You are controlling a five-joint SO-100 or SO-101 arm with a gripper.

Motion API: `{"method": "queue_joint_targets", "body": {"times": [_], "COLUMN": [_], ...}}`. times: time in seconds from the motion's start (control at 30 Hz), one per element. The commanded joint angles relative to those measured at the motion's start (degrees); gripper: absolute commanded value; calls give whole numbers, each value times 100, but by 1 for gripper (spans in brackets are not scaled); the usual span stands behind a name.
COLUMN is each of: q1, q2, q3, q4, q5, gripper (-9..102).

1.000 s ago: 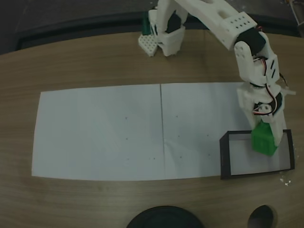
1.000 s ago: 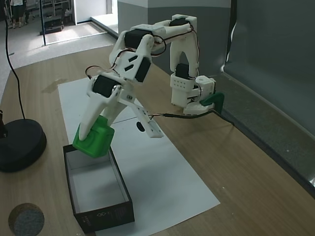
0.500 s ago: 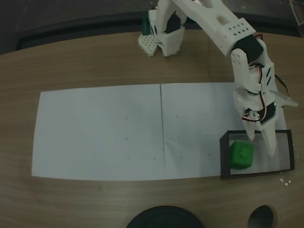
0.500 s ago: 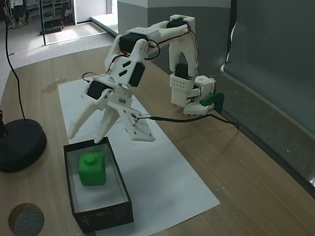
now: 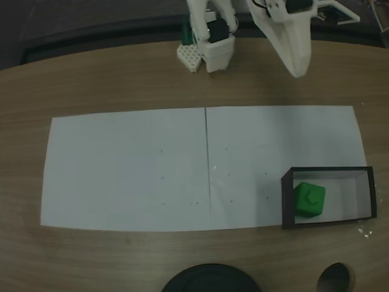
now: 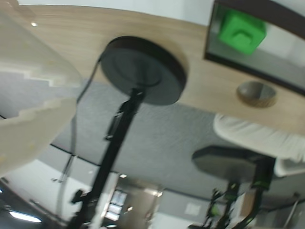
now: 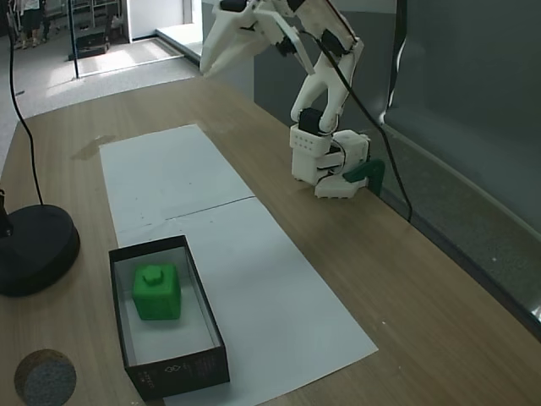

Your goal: Grab a green square and put it in the box.

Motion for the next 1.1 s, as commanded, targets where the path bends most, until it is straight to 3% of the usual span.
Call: {"method": "queue_joint_targets", "body": {"times": [0.0,0.13,0.5,0.67,1.07], "q1": [958,1951,2074,2074,2065], "q2": [1934,3226,5669,6363,6302], "q3": [-299,272,3138,4025,6513], "q4": [431,844,967,562,-738], "q5": [-18,-35,-26,0,26], "gripper": [0,0,0,0,0]}}
